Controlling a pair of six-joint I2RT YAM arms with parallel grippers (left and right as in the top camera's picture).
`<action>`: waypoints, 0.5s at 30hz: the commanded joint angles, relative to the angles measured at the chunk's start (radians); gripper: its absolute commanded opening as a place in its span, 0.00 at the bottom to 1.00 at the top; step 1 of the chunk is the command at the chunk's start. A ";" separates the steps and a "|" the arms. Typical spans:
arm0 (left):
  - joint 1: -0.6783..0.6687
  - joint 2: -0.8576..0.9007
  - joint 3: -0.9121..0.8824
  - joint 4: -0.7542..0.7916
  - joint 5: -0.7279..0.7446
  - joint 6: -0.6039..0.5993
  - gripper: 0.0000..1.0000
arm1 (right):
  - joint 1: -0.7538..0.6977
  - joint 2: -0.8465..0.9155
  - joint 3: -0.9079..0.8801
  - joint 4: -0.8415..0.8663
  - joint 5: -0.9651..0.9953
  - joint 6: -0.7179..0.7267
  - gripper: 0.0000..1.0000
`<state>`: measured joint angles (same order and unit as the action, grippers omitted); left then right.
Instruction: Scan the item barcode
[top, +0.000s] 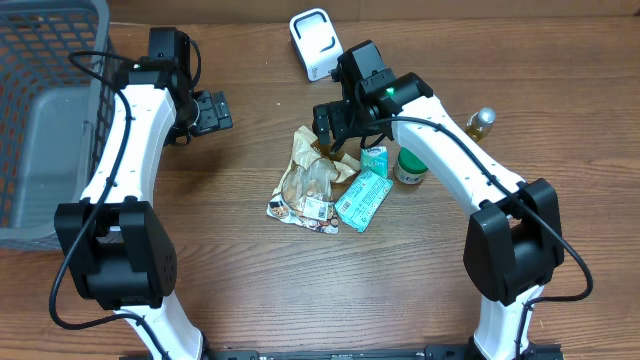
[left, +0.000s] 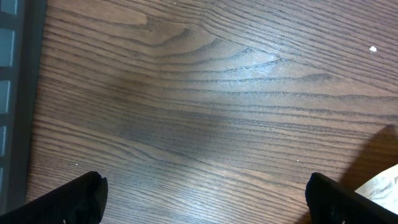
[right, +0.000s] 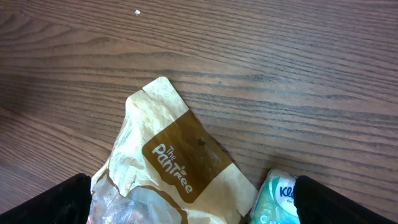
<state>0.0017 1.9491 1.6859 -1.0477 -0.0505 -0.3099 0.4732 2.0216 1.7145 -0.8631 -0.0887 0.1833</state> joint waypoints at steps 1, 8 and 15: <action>-0.002 0.005 0.016 0.001 -0.012 0.008 0.99 | 0.002 -0.016 -0.001 0.005 0.010 -0.001 1.00; -0.002 0.005 0.017 0.001 -0.012 0.008 1.00 | 0.002 -0.016 -0.001 0.005 0.010 -0.001 1.00; -0.002 0.010 0.016 0.001 -0.012 0.008 1.00 | 0.002 -0.016 -0.001 0.005 0.010 -0.001 1.00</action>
<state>0.0017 1.9491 1.6859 -1.0477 -0.0505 -0.3099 0.4728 2.0216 1.7145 -0.8639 -0.0887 0.1829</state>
